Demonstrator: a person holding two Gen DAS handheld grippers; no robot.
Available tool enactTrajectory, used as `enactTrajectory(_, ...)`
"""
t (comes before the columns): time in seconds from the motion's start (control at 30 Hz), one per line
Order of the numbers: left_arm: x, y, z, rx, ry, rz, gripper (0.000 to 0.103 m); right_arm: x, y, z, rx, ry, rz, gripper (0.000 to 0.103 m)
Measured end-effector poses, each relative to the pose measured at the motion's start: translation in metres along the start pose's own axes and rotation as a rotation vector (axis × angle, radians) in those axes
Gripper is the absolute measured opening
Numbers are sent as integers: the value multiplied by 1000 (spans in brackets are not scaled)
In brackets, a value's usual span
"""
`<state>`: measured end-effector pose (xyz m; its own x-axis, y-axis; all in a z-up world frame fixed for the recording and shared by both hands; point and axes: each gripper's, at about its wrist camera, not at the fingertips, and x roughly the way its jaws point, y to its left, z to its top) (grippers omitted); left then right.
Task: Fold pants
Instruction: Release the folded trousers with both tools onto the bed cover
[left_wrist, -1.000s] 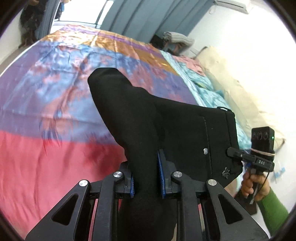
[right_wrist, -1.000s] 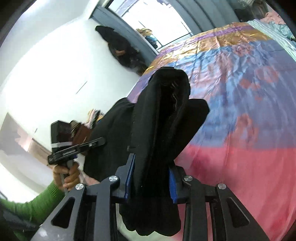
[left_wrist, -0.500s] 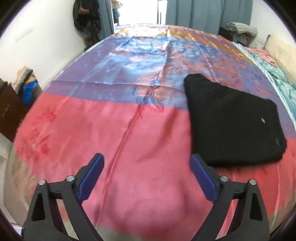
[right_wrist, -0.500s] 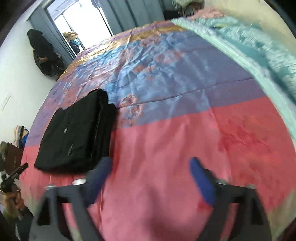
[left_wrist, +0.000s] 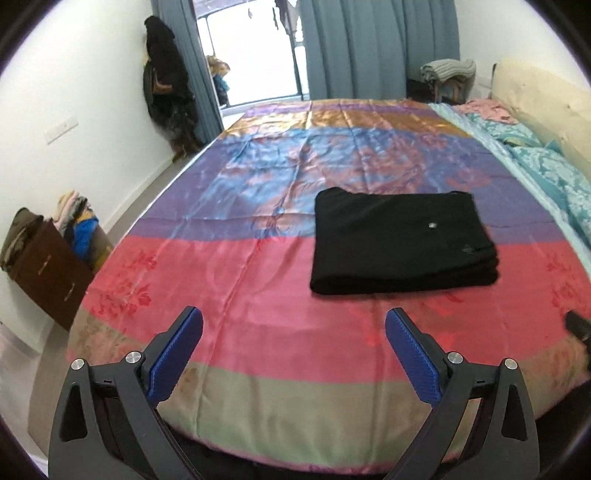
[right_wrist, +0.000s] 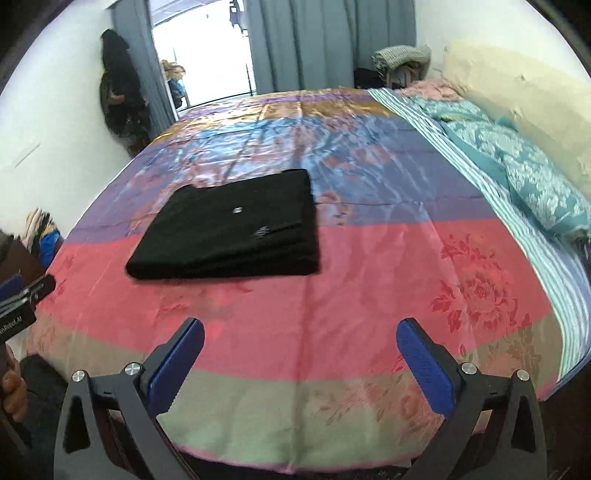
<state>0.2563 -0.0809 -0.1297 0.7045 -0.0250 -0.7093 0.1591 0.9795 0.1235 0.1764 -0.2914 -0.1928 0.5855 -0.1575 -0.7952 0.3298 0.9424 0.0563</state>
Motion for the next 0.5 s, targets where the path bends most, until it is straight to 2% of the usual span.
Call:
enactTrajectory(0.13,-24,0,-3,-20,-11,-40,100,-24,26,-9,-75,-30,-4,103)
enactTrajectory(0.3,-41,-2,-8,-7,-37,-7,100,-48,41,-16,-100,-63,-13,103)
enactTrajectory(0.4,-47,-3,-16,-1,-17,-27,100,-62,46,-20,-101,-76,-15,103)
enactTrajectory(0.5,-57,-7,-23,8,7,-8,100,-77,52,-26,-101,-96,-26,103)
